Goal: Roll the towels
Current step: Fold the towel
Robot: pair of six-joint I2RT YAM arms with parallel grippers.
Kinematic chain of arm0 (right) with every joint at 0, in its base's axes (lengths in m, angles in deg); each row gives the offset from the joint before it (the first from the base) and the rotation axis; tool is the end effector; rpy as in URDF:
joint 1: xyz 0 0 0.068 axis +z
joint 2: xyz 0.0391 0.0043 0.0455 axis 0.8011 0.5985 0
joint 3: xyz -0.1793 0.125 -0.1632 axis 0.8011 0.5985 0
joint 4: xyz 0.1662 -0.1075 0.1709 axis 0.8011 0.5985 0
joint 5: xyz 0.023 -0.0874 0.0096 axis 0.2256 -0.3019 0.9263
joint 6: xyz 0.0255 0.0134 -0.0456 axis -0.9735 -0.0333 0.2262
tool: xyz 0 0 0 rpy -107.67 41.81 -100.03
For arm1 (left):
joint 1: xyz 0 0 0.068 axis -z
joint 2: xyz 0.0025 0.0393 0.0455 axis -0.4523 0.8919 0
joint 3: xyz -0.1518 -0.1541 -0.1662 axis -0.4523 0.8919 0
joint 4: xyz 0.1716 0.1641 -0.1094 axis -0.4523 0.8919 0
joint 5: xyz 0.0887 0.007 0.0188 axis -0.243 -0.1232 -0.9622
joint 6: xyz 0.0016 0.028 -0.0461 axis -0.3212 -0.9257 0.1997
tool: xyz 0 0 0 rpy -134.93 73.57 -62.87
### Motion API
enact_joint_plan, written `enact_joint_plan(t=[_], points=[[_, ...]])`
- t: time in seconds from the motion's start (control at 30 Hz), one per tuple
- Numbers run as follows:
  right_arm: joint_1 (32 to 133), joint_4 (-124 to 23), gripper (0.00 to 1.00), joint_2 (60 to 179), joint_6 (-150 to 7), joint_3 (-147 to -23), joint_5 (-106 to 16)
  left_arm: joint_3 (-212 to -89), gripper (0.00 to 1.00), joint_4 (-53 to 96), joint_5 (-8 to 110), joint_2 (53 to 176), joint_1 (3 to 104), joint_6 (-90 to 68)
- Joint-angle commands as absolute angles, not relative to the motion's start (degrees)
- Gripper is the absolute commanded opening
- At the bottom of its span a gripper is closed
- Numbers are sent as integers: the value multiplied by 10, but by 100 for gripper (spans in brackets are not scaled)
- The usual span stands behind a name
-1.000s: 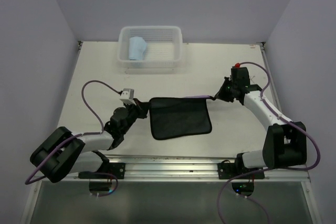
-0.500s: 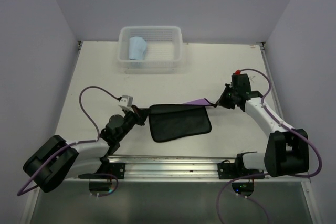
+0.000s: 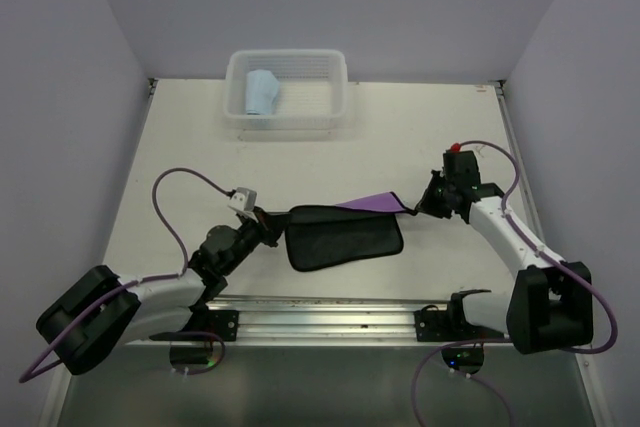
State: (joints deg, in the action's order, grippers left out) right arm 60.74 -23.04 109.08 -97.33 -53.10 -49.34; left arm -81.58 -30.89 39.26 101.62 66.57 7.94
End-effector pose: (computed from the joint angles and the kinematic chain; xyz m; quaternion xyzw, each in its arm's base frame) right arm 0.2393 0.0338 0.2149 0.1966 0.9330 0.1321 0.2711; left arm 0.1428 -0.1156 0.1577 0.0369 0.7361 -0.3700 0.5656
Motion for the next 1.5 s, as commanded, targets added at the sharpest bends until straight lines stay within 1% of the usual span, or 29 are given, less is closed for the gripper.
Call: enact_joint_plan(t=[0.0,0.13,0.27,0.83,0.9,0.97,1.13,1.17,1.23,1.27,1.33,1.37,1.47], points=[[608,-224,0,1072,-959,-511,-495,-788,0,-320,390,1006,678,77],[609,-229,0,1063,-955,-487,-478,-786,0,-316,378,1008,680,105],[609,-227,0,1043,-957,-463,-472,-753,0,-325,377,1008,679,132],[609,-206,0,1007,-963,-441,-461,-723,0,-290,362,957,679,173],[609,-212,0,1003,-963,-429,-457,-718,3,-283,357,946,680,179],[613,-229,0,1002,-966,-411,-440,-715,3,-278,352,938,679,183],[642,-240,0,1006,-979,-388,-447,-713,11,-278,344,926,679,198],[646,-246,0,1007,-981,-382,-447,-712,15,-278,343,921,680,199],[651,-251,0,1014,-982,-381,-449,-712,20,-275,338,913,680,204],[651,-254,0,1017,-983,-380,-451,-709,25,-276,339,910,681,205],[651,-260,0,1025,-985,-380,-454,-708,29,-271,336,899,681,209],[652,-261,0,1029,-985,-381,-457,-703,34,-272,336,895,680,211],[651,-260,0,1042,-988,-388,-474,-701,37,-257,330,880,680,214]])
